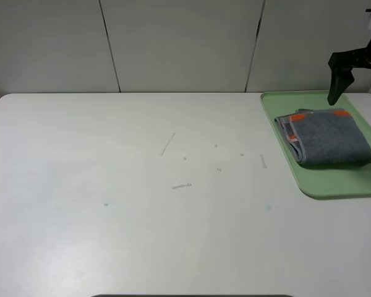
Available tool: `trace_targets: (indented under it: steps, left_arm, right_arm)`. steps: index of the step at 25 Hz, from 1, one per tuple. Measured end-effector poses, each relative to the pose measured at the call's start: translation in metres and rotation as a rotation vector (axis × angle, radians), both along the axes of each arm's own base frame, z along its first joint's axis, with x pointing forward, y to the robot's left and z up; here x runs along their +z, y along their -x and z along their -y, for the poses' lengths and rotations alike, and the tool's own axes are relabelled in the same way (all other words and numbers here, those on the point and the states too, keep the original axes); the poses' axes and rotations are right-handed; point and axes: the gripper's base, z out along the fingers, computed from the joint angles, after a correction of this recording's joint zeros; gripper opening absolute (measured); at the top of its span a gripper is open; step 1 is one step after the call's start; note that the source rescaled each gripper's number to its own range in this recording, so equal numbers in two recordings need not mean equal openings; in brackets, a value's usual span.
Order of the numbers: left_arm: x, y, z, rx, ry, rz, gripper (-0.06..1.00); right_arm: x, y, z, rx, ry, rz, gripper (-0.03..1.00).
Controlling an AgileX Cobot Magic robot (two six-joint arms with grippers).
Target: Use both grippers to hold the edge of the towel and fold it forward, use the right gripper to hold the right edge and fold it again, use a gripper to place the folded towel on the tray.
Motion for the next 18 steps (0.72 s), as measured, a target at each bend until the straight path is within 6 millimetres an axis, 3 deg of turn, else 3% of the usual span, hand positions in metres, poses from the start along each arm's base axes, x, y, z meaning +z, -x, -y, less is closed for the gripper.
trace_targets:
  steps: [11,18]
  left_arm:
    - [0.0,0.0,0.0,0.0,0.0,0.0,0.98]
    - [0.0,0.0,0.0,0.0,0.0,0.0,0.98]
  right_arm:
    - [0.011,0.106,-0.004,-0.003,-0.018,-0.001,1.0]
    - [0.026,0.185,-0.007,-0.003,-0.023,0.141,1.0]
